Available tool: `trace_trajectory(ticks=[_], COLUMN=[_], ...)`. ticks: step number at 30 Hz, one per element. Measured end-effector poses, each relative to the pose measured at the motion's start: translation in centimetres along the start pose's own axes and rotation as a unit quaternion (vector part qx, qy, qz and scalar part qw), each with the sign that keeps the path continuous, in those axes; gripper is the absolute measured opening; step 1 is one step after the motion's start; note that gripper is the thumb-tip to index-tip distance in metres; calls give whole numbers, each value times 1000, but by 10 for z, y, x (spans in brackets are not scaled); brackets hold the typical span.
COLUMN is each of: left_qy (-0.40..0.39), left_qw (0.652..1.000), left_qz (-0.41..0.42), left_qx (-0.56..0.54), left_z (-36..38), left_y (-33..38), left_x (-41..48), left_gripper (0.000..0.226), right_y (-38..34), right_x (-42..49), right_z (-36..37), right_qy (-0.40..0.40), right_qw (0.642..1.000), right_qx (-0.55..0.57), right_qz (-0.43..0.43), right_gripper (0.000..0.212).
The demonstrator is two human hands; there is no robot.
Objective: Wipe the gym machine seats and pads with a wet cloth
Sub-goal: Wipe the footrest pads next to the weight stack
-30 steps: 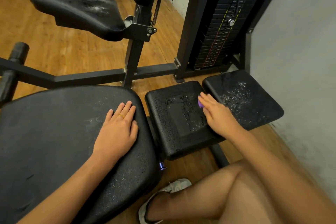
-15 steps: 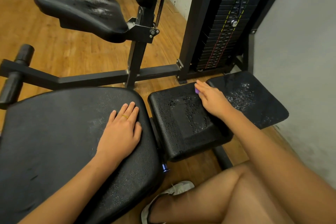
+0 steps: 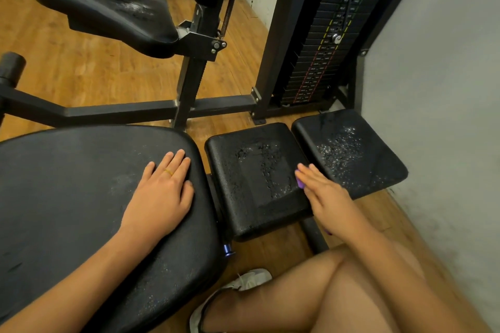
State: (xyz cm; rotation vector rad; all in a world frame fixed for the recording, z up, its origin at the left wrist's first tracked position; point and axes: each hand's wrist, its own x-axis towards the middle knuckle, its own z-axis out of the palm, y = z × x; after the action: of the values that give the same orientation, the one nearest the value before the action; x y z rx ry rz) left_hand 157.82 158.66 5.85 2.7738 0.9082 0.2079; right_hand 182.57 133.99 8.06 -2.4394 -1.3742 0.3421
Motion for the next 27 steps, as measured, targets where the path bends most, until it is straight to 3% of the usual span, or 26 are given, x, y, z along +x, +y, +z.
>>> trace_trajectory(ticks=[10, 15, 21, 27], left_qy=[-11, -2, -4, -4], left_qw=[1000, 1000, 1000, 1000], left_qz=[-1, -3, -1, 0], left_qx=[-6, -7, 0, -9], left_z=[-2, -4, -2, -2], left_y=[13, 10, 7, 11], left_x=[2, 2, 2, 4], left_gripper=[64, 65, 64, 63], right_y=[-27, -23, -5, 2], right_x=[154, 119, 62, 61], right_z=[-19, -17, -21, -11], right_qy=[-31, -9, -49, 82], right_qw=[997, 999, 999, 984], right_qx=[-62, -35, 10, 148], right_qz=[18, 9, -9, 49], right_gripper=[44, 48, 55, 45])
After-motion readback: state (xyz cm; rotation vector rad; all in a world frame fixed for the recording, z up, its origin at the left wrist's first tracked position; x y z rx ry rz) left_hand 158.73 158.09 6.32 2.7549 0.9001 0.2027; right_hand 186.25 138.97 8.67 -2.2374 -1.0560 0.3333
